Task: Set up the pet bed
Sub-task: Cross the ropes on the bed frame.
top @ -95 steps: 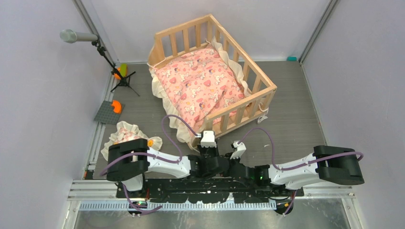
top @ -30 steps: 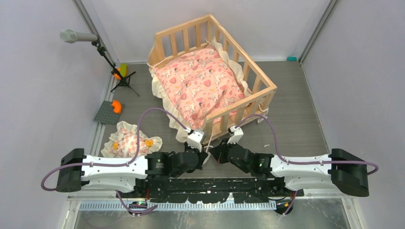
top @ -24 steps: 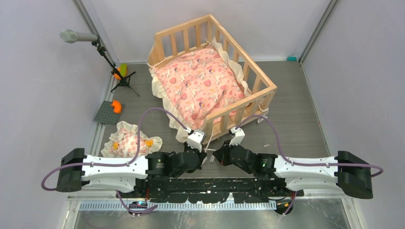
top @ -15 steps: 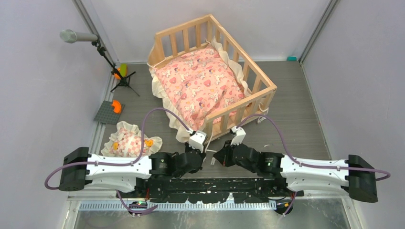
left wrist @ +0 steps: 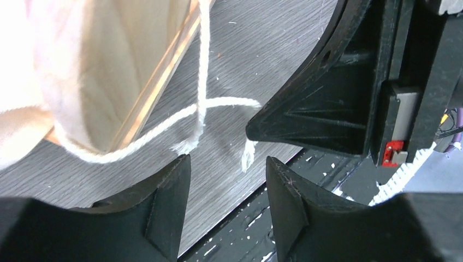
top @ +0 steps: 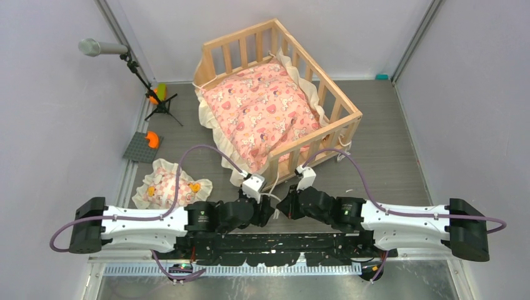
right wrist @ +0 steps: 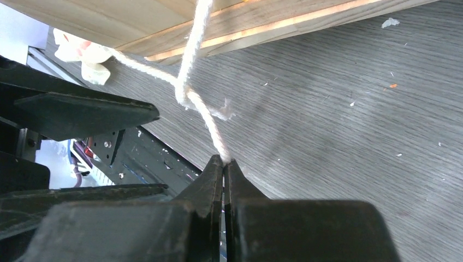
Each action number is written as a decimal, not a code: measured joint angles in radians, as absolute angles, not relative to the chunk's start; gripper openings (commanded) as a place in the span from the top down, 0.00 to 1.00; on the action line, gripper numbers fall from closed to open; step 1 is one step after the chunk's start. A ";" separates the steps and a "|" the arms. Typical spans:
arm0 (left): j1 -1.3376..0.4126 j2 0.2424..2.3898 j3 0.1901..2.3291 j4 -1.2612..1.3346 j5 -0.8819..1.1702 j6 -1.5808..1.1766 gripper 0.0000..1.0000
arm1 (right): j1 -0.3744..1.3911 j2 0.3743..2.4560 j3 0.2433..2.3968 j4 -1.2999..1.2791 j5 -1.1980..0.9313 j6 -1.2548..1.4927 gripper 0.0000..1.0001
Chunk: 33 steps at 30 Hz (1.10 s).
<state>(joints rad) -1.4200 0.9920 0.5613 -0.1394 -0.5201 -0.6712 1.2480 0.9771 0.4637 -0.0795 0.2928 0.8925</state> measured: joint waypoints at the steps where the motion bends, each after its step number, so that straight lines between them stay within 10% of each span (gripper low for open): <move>1: -1.420 0.973 0.550 -0.141 -0.519 -0.672 0.46 | 1.248 0.977 0.464 -0.080 0.293 0.894 1.00; 18: -1.420 0.454 0.367 -0.269 -0.739 -0.778 0.46 | 1.248 0.995 0.464 -0.054 0.270 0.920 1.00; 33: -1.420 0.619 0.319 -0.121 -0.758 -0.833 0.43 | 1.248 0.995 0.458 0.027 0.241 0.937 1.00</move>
<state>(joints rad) -1.4200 0.6186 0.3195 -0.1207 -0.7582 -0.8326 1.2480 0.9947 0.4580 0.0269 0.2413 0.9371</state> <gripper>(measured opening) 0.567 0.045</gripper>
